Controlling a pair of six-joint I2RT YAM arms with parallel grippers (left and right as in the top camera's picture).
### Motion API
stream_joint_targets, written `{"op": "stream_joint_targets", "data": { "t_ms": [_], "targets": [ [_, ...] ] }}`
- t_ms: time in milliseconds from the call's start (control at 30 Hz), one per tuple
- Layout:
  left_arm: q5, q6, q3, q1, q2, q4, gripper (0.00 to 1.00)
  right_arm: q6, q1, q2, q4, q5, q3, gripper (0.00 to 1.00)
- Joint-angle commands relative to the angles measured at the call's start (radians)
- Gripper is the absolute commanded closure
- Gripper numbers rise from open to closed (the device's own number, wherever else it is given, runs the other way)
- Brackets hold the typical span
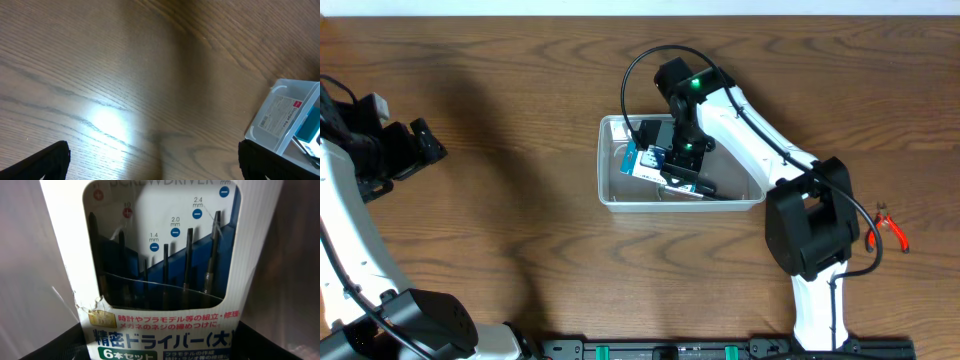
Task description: Pack container
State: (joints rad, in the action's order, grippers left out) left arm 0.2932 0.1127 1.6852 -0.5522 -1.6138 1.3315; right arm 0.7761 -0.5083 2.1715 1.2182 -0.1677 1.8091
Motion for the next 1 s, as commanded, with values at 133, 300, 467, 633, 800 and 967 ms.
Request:
{"op": "stream_joint_targets", "data": {
  "t_ms": [133, 300, 467, 633, 800, 967],
  "targets": [
    [0.01, 0.014, 0.0, -0.004, -0.001, 0.003, 0.02, -0.013, -0.002, 0.034, 0.0, -0.024, -0.004, 0.49],
    [0.01, 0.014, 0.0, -0.004, -0.001, 0.003, 0.02, -0.013, -0.002, 0.034, 0.0, -0.024, -0.004, 0.39],
    [0.01, 0.014, 0.0, -0.004, -0.001, 0.003, 0.02, -0.013, -0.002, 0.034, 0.0, -0.024, -0.004, 0.2],
    [0.01, 0.014, 0.0, -0.004, -0.001, 0.002, 0.02, -0.032, -0.002, 0.034, -0.002, -0.024, 0.006, 0.01],
    [0.01, 0.014, 0.0, -0.004, -0.001, 0.002, 0.02, -0.067, -0.002, 0.034, 0.01, -0.023, 0.05, 0.01],
    [0.01, 0.014, 0.0, -0.004, -0.001, 0.003, 0.02, -0.121, -0.002, 0.033, 0.104, -0.02, 0.207, 0.01]
  ]
}}
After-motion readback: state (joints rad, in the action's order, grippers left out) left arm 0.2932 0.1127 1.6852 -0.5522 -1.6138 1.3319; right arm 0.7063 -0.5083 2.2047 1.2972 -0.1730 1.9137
